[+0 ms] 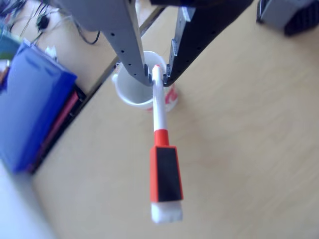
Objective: Grab the pen and place it in the cup.
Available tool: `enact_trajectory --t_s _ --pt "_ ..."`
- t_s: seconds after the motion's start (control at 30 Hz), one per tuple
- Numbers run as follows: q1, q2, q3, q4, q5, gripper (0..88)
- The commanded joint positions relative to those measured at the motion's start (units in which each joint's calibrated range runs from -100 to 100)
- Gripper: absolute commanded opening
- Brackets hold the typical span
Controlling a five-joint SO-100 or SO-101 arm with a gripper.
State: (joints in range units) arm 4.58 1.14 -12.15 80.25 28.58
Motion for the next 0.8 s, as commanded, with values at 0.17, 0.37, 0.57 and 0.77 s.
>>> enact_trajectory --t_s 0.17,0.37,0.57,0.77 --pt "1.4 -3.1 -2.2 -11.0 -10.1 1.0" --pt "2.7 -3.1 -2.1 -12.2 -18.5 1.0" --pt "8.7 -3.1 -0.5 -11.9 -25.5 1.0" --pt "11.1 -5.5 10.3 -18.3 -26.5 1.0"
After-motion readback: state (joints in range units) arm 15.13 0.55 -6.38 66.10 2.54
